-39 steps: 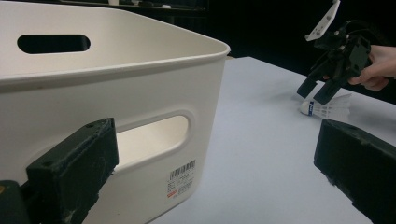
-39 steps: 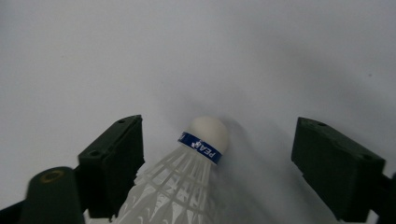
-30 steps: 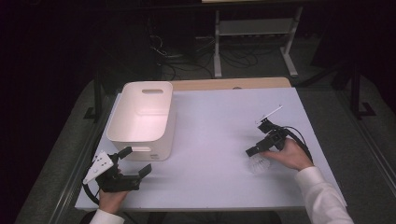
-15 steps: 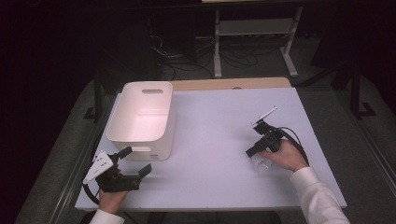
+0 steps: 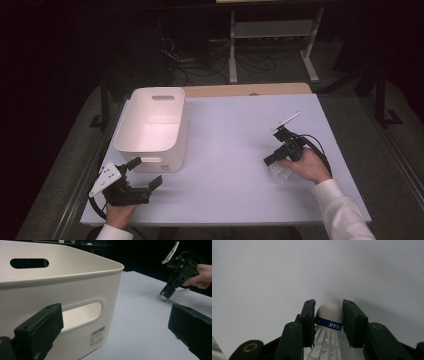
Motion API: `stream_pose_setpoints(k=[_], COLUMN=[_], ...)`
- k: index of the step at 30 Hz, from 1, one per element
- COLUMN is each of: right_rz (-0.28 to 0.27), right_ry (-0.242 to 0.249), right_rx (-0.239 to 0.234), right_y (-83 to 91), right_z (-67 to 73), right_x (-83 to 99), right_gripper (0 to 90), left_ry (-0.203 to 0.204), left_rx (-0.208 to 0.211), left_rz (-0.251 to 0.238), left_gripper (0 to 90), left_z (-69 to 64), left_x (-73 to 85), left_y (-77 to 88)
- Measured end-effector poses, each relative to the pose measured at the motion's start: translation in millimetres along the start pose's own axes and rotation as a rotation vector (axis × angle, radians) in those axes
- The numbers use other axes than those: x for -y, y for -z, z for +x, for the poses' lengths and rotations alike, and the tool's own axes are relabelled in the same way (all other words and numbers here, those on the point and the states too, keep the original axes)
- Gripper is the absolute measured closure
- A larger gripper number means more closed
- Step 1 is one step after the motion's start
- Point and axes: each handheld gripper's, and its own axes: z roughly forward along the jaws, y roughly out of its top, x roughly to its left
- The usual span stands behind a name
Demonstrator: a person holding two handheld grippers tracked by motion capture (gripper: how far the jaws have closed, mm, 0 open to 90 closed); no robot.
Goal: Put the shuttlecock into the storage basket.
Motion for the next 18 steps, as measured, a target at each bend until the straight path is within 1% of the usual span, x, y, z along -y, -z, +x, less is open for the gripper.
stream_pose_setpoints(k=[1, 3, 4, 6, 8, 14, 15, 18], right_rz=[0.000, -0.024, -0.024, -0.036, -0.041, -0.054, -0.065, -0.075], right_ry=[0.000, -0.002, -0.002, -0.002, 0.011, 0.015, 0.021, 0.025], right_rx=[0.000, 0.013, 0.013, 0.003, -0.001, -0.007, -0.009, -0.015], right_y=[0.0, 4.5, 4.5, 9.4, 11.9, 15.2, 16.8, 18.6], right_z=[0.0, 1.7, 1.7, 3.8, 5.0, 10.4, 12.2, 14.2], right_x=[0.0, -1.9, -1.9, -4.4, -6.4, -11.8, -13.6, -15.7], right_gripper=[62.2, 62.2, 62.2, 62.3, 62.3, 62.2, 62.2, 62.2], left_ry=[0.000, 0.001, 0.001, -0.002, 0.000, 0.002, 0.003, 0.002], left_rx=[0.000, 0.000, 0.000, 0.002, 0.002, 0.003, 0.003, 0.003], left_rz=[0.000, 0.001, 0.001, 0.001, 0.000, -0.003, -0.002, -0.001], left_gripper=[0.0, 0.0, 0.0, 0.0, 0.0, 0.0, 0.0, 0.0], left_z=[0.0, -0.1, -0.1, 0.0, -0.1, -0.4, -0.4, -0.2], left_x=[0.0, 0.1, 0.1, 0.0, 0.0, 0.0, 0.0, 0.0], left_y=[0.0, -0.1, -0.1, 0.0, 0.0, 0.2, 0.2, 0.2])
